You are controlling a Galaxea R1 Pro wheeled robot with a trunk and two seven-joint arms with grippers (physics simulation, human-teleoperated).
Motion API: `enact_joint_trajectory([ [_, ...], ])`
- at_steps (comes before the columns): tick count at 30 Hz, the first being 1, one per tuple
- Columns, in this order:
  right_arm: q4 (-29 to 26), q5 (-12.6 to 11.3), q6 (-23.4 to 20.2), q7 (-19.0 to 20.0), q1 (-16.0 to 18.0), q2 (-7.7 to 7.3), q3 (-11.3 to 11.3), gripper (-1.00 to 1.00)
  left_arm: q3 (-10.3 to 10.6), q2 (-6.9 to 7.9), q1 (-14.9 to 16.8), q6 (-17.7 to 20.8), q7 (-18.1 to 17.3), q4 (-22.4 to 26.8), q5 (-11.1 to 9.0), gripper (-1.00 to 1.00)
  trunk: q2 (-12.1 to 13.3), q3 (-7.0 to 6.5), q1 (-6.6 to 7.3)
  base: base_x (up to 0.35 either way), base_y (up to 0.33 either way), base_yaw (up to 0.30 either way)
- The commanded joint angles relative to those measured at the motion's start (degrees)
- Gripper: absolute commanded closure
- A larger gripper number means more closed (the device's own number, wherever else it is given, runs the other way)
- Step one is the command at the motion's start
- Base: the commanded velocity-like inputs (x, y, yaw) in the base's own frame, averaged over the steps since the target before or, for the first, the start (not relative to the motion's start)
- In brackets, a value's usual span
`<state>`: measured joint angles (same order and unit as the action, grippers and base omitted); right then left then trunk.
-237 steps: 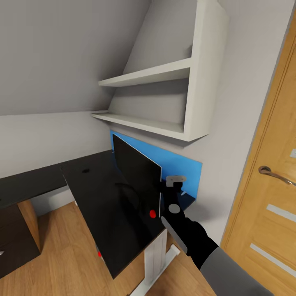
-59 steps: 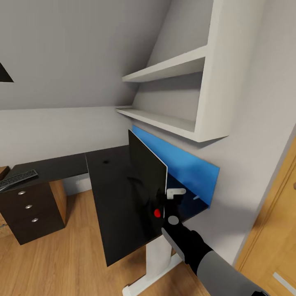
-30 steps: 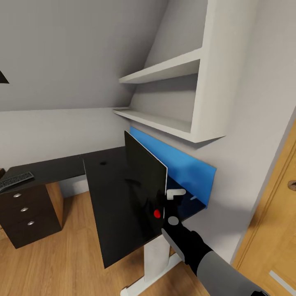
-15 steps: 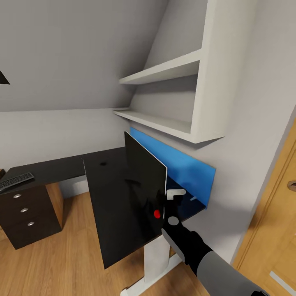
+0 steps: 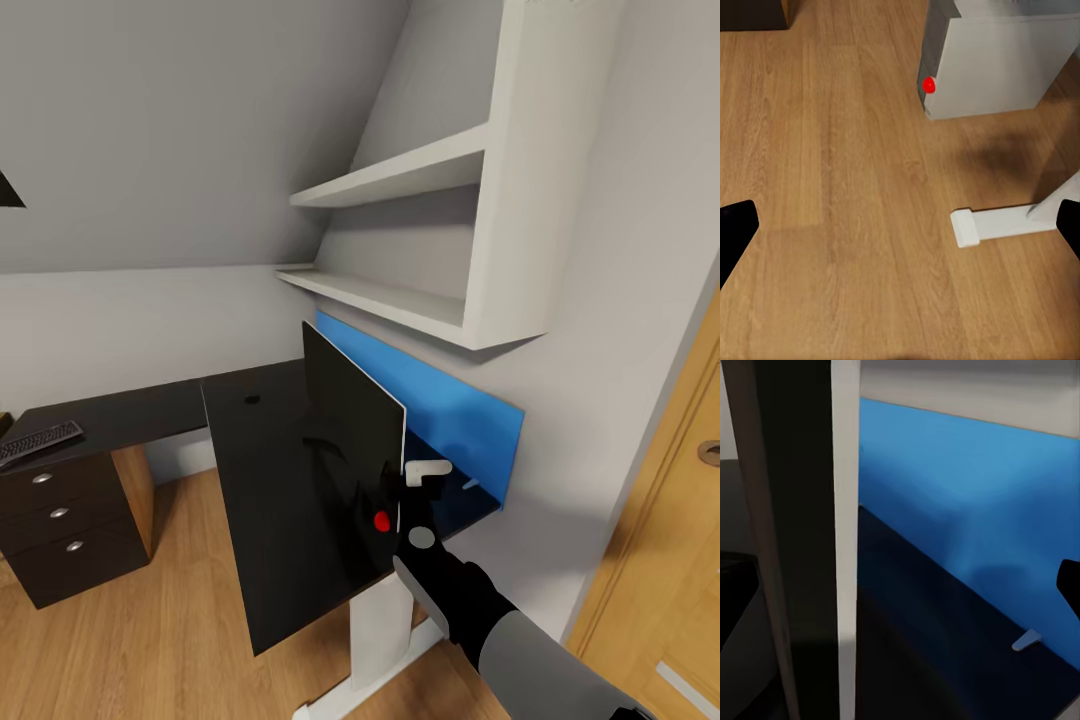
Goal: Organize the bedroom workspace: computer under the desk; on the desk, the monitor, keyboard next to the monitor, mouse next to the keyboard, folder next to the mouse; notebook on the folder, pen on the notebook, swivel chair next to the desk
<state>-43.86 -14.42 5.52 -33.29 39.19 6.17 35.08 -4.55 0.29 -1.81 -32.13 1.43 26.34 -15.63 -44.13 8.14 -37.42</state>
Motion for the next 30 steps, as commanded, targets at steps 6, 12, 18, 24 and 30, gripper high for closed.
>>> enact_joint_trajectory([
  [6,0.09,-0.61,0.54,-0.28,0.10,-0.02,0.33,-1.00,0.07,0.02,-0.03,-0.04,0.15,0.12,-0.14,-1.00,-0.06,-0.06,-0.02,0.000,0.000,-0.026],
  [12,0.09,-0.61,0.55,-0.28,0.10,-0.02,0.31,-1.00,0.07,0.04,-0.03,-0.07,0.15,0.12,-0.15,-1.00,-0.06,-0.09,-0.02,0.000,0.000,-0.004],
  [18,0.11,-0.61,0.55,-0.27,0.10,0.00,0.33,-1.00,0.09,0.05,-0.03,-0.06,0.15,0.12,-0.12,-1.00,-0.06,-0.09,-0.02,-0.055,-0.011,0.000],
  [24,0.72,-0.61,0.55,-0.20,0.10,0.13,0.34,-1.00,0.08,0.05,-0.03,-0.05,0.15,0.12,-0.11,-1.00,-0.06,-0.09,-0.02,-0.251,-0.076,0.000],
  [30,0.92,-0.61,0.55,-0.15,0.10,0.23,0.34,-1.00,0.08,0.06,-0.03,-0.10,0.15,0.12,-0.12,-1.00,-0.06,-0.09,-0.02,-0.203,-0.091,0.000],
])
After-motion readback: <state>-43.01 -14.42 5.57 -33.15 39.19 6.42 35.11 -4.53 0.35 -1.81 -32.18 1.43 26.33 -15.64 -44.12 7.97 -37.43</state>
